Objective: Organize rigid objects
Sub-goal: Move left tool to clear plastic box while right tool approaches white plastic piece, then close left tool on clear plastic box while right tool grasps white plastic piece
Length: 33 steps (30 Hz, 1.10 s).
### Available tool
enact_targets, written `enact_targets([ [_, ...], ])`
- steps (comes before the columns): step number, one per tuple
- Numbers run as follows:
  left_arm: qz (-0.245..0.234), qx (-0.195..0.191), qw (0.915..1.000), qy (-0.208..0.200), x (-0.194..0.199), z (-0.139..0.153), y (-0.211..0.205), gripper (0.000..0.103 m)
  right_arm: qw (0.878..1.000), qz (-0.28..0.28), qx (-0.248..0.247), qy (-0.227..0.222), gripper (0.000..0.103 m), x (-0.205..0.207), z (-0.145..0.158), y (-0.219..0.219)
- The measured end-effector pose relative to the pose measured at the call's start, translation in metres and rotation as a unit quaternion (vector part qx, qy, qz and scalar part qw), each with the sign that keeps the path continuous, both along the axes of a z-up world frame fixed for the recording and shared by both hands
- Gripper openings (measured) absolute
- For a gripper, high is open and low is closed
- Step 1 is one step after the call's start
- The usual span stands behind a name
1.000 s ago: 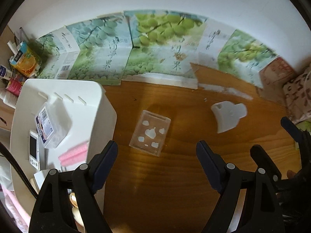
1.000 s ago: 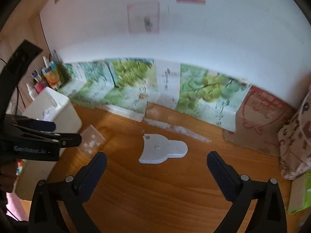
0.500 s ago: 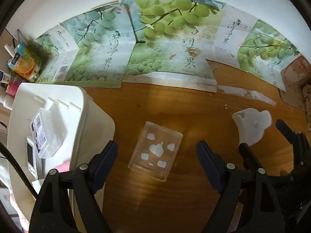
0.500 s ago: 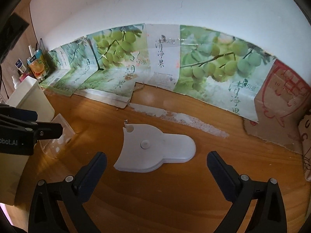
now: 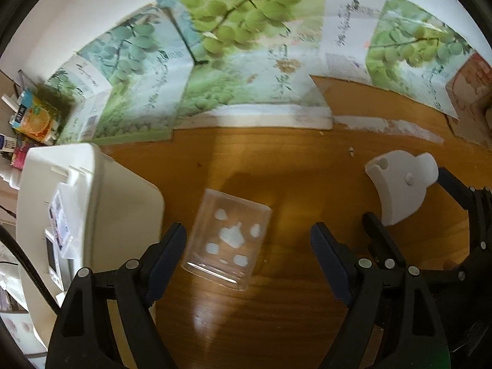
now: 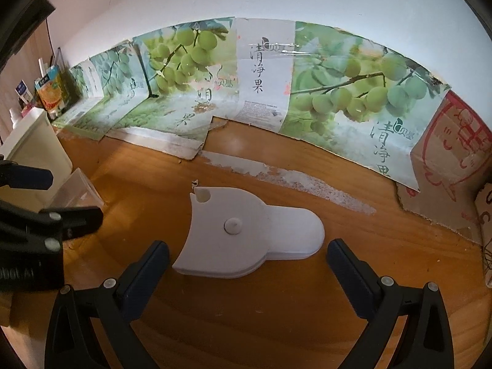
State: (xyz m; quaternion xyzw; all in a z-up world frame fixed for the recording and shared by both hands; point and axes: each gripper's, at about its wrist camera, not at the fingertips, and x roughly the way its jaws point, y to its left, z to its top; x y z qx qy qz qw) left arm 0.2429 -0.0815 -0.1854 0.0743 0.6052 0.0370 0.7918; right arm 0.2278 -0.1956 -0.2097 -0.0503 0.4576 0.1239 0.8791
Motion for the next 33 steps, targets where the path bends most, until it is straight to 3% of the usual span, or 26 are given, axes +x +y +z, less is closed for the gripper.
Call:
enact_targets([
  [9, 0.012, 0.015, 0.9998, 0.010, 0.002, -0.009, 0.002, 0.085, 1.000, -0.001, 0.000, -0.001, 0.102, 0.000, 0.000, 0.000],
  [13, 0.033, -0.002, 0.9992, 0.023, 0.004, -0.016, 0.011, 0.085, 1.000, -0.004, 0.008, -0.005, 0.095, -0.001, 0.004, -0.003],
  [16, 0.032, -0.005, 0.9993, 0.019, 0.007, -0.017, 0.013, 0.082, 1.000, -0.007, 0.016, -0.009, 0.089, -0.001, 0.007, -0.006],
  [20, 0.035, -0.007, 0.9994, 0.004, 0.007, -0.014, 0.015, 0.065, 1.000, -0.004, 0.026, -0.010, 0.089, -0.001, 0.008, -0.009],
  [33, 0.032, -0.011, 0.9994, 0.011, -0.003, -0.012, 0.019, 0.060, 0.998, -0.011, 0.054, 0.006, 0.088, -0.012, 0.011, -0.019],
])
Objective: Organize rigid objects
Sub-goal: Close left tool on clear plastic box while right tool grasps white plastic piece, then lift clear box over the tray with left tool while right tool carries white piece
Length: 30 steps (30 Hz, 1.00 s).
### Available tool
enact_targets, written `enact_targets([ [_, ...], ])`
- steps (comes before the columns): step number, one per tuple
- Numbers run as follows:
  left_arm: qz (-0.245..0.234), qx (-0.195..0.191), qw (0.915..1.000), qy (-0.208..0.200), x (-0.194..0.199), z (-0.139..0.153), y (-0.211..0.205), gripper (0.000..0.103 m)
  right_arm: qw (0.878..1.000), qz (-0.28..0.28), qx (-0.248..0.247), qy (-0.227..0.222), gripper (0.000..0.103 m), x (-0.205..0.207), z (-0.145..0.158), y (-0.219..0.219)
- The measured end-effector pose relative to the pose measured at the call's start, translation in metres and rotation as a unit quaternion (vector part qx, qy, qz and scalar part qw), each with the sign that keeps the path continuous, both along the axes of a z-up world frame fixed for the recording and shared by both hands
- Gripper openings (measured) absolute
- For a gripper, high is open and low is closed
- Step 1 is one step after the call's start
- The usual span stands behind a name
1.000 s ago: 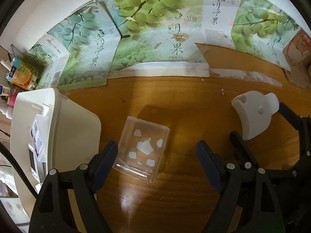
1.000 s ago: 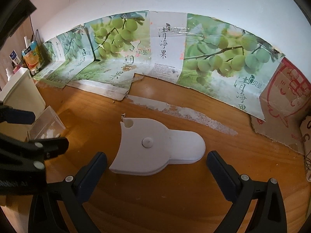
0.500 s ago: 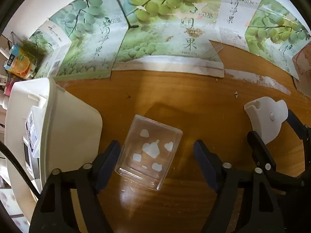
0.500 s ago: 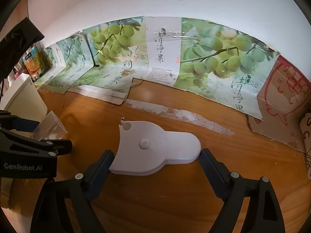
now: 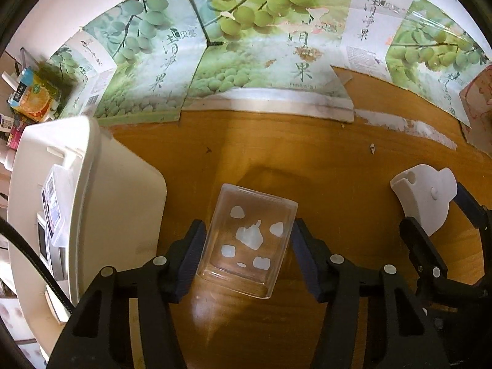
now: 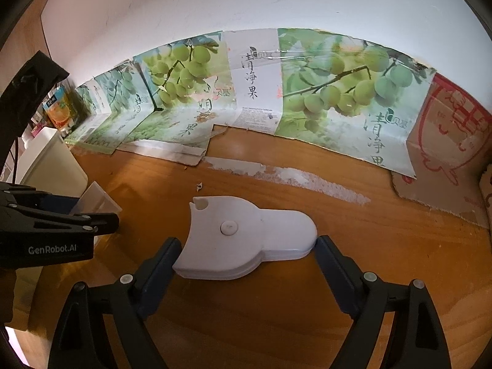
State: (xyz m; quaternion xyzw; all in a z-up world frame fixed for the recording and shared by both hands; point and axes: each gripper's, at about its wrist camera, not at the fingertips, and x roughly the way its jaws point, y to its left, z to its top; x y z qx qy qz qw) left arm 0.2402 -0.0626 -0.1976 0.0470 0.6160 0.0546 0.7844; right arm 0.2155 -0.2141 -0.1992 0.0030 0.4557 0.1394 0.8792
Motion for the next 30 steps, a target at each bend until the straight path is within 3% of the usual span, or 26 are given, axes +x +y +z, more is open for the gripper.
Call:
enact_targets([
  [4, -0.004, -0.009, 0.9999, 0.004, -0.014, 0.005, -0.005, 0.060, 1.000, -0.014, 0.014, 0.006, 0.088, -0.012, 0.005, -0.007],
  [9, -0.019, -0.017, 0.9994, -0.024, -0.034, 0.028, -0.011, 0.060, 0.999, -0.035, 0.028, -0.002, 0.085, -0.029, 0.018, -0.016],
  [10, -0.023, -0.022, 0.9988, -0.037, -0.040, 0.037, -0.011, 0.060, 0.999, -0.033, 0.030, -0.005, 0.081, -0.032, 0.021, -0.017],
  [11, -0.027, -0.025, 0.9982, -0.047, -0.045, 0.044, -0.012, 0.060, 0.999, -0.029, 0.031, -0.006, 0.057, -0.034, 0.022, -0.017],
  [12, -0.031, -0.026, 0.9975, -0.058, -0.051, 0.052, -0.012, 0.060, 0.999, -0.030, 0.026, 0.001, 0.047, -0.037, 0.023, -0.016],
  [15, -0.042, -0.029, 0.9945, -0.091, -0.068, 0.077, -0.013, 0.060, 0.999, -0.030, 0.030, 0.004, 0.042, -0.046, 0.024, -0.017],
  [21, -0.063, -0.031, 0.9827, -0.171, -0.103, 0.128, -0.011, 0.060, 0.999, -0.024, 0.014, -0.022, 0.043, -0.053, 0.038, -0.012],
  [23, -0.068, -0.032, 0.9785, -0.192, -0.110, 0.138, -0.007, 0.060, 0.999, -0.026, 0.002, -0.025, 0.050, -0.053, 0.040, -0.011],
  [25, -0.071, -0.030, 0.9749, -0.209, -0.117, 0.146, -0.003, 0.060, 0.999, -0.027, -0.005, -0.024, 0.067, -0.051, 0.040, -0.010],
  [27, -0.072, -0.030, 0.9727, -0.218, -0.123, 0.152, 0.000, 0.060, 0.999, -0.030, -0.006, -0.023, 0.076, -0.048, 0.041, -0.010],
  [30, -0.071, -0.024, 0.9720, -0.223, -0.133, 0.158, 0.005, 0.060, 0.999, -0.033, -0.006, -0.014, 0.081, -0.041, 0.037, -0.006],
])
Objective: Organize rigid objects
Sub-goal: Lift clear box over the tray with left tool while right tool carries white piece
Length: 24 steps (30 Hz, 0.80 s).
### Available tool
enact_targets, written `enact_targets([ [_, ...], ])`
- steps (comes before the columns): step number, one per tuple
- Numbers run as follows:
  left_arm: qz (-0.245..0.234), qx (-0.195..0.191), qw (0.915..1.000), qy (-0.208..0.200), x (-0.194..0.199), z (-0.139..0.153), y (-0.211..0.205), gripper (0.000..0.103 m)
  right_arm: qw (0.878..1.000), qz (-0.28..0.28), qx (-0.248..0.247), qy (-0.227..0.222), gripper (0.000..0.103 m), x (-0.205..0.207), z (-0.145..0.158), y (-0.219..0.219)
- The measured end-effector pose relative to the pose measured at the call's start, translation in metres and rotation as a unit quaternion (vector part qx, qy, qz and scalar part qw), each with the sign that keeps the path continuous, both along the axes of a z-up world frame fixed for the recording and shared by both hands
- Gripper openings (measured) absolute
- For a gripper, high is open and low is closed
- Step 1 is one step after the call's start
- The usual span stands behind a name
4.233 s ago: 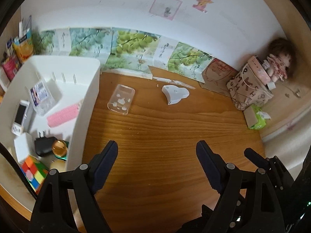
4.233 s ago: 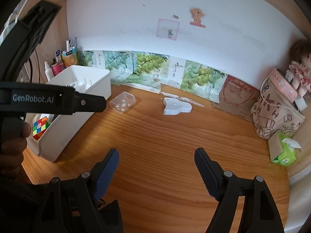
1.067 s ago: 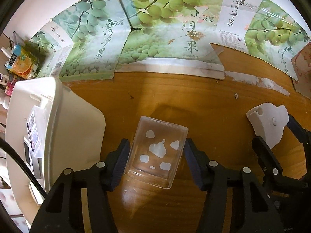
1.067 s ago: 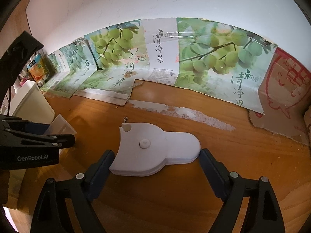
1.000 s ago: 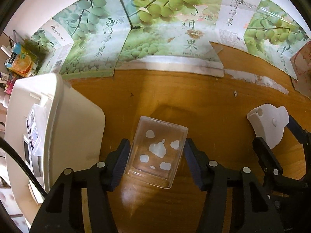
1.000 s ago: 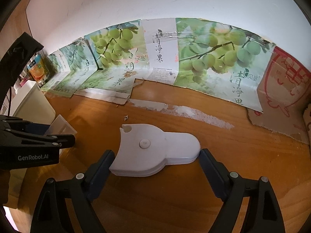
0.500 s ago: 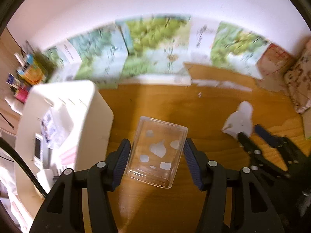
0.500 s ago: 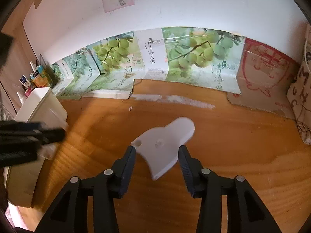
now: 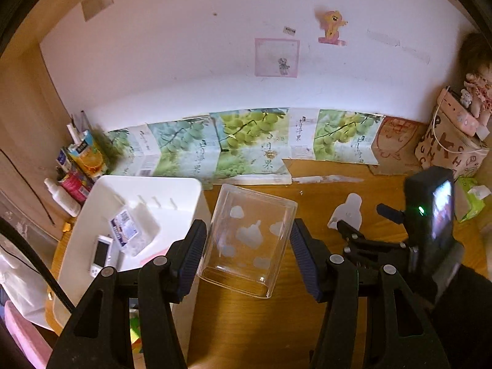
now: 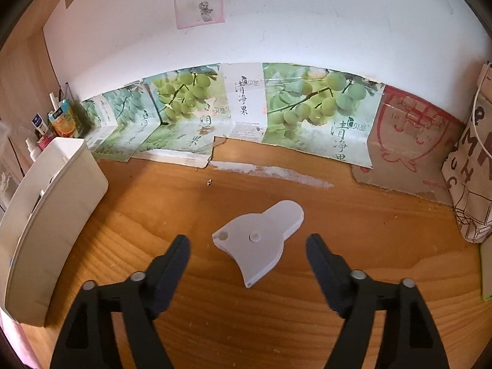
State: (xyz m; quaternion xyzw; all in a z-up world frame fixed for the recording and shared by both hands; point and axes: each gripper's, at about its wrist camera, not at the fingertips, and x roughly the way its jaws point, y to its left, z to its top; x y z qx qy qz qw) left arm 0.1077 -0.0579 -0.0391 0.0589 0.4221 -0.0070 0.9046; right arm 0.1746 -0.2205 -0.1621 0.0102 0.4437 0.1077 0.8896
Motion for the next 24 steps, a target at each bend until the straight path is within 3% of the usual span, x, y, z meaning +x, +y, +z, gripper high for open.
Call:
enact_targets([
  [9, 0.022, 0.025, 0.9994, -0.002, -0.029, 0.008, 0.024, 0.060, 0.996, -0.030, -0.013, 0.078, 0.081, 0.023, -0.036, 0.012],
  [16, 0.041, 0.032, 0.9986, 0.005, -0.044, 0.008, 0.039, 0.060, 0.996, -0.034, -0.056, 0.067, 0.083, 0.035, -0.041, 0.027],
  [20, 0.054, 0.035, 0.9979, 0.009, -0.050, 0.006, 0.047, 0.060, 0.996, -0.040, -0.056, 0.061, 0.083, 0.037, -0.043, 0.028],
  [24, 0.061, 0.033, 0.9975, 0.011, -0.055, 0.005, 0.054, 0.060, 0.997, -0.037, -0.054, 0.049, 0.069, 0.035, -0.043, 0.029],
])
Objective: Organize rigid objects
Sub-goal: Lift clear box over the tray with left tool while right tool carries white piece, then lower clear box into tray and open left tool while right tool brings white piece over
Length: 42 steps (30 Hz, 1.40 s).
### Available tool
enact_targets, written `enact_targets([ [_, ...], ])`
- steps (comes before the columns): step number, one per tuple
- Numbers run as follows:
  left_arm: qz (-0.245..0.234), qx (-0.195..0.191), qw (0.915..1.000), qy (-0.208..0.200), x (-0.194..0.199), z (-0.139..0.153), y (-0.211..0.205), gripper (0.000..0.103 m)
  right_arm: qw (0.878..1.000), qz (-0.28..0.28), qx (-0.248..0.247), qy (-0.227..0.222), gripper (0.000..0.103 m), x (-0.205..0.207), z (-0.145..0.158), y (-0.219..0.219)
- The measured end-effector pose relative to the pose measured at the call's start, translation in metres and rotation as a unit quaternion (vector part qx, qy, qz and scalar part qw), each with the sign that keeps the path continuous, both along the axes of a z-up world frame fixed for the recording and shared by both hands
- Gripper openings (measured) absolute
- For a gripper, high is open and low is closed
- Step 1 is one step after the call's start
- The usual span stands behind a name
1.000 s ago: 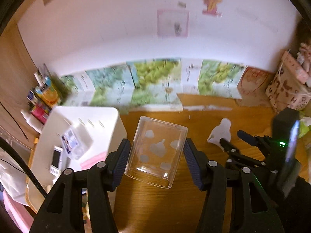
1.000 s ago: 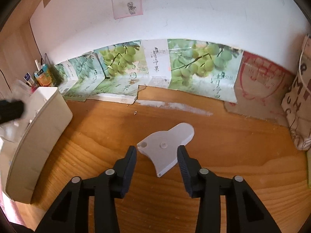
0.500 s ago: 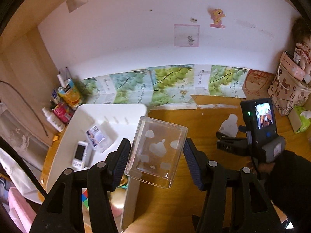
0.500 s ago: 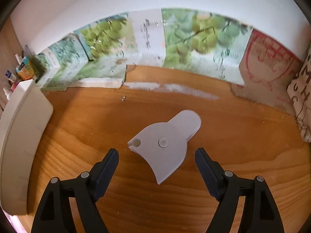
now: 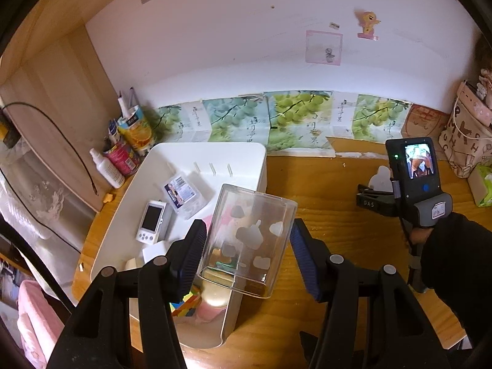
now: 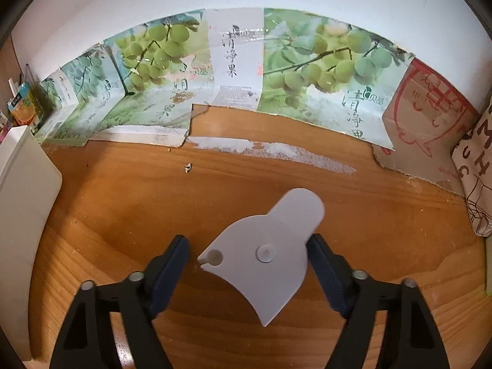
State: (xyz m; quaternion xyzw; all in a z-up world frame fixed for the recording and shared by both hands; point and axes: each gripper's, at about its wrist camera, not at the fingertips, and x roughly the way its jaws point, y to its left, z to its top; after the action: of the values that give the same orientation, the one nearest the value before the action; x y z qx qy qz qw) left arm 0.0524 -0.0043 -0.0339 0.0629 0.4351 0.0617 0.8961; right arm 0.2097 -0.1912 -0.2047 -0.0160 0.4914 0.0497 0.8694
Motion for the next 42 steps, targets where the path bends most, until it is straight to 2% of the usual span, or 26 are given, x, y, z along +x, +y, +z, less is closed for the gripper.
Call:
enact_targets([
  [4, 0.005, -0.009, 0.9999, 0.009, -0.001, -0.004, 0.006, 0.060, 1.000, 0.008, 0.002, -0.002, 0.064, -0.004, 0.000, 0.001],
  [12, -0.007, -0.019, 0.9996, 0.018, -0.005, -0.007, 0.012, 0.060, 1.000, 0.020, 0.004, 0.006, 0.064, -0.029, 0.000, 0.010],
  [16, -0.023, -0.027, 0.9992, 0.021, -0.005, -0.008, 0.019, 0.060, 0.999, 0.031, 0.023, 0.024, 0.064, -0.049, 0.003, 0.019],
  [23, -0.056, -0.033, 0.9976, 0.027, -0.007, -0.012, 0.036, 0.060, 0.996, 0.001, 0.068, 0.059, 0.064, -0.086, 0.010, 0.032],
  [30, -0.087, -0.033, 0.9949, 0.037, -0.009, -0.016, 0.068, 0.060, 0.985, -0.045, 0.147, 0.082, 0.064, -0.128, 0.018, 0.057],
  [34, -0.106, -0.035, 0.9931, 0.037, -0.009, -0.015, 0.091, 0.060, 0.979, -0.064, 0.169, 0.090, 0.064, -0.145, 0.021, 0.076],
  [42, -0.129, -0.044, 0.9892, 0.054, -0.001, -0.020, 0.139, 0.060, 0.972, -0.096, 0.208, 0.057, 0.064, -0.164, 0.044, 0.113],
])
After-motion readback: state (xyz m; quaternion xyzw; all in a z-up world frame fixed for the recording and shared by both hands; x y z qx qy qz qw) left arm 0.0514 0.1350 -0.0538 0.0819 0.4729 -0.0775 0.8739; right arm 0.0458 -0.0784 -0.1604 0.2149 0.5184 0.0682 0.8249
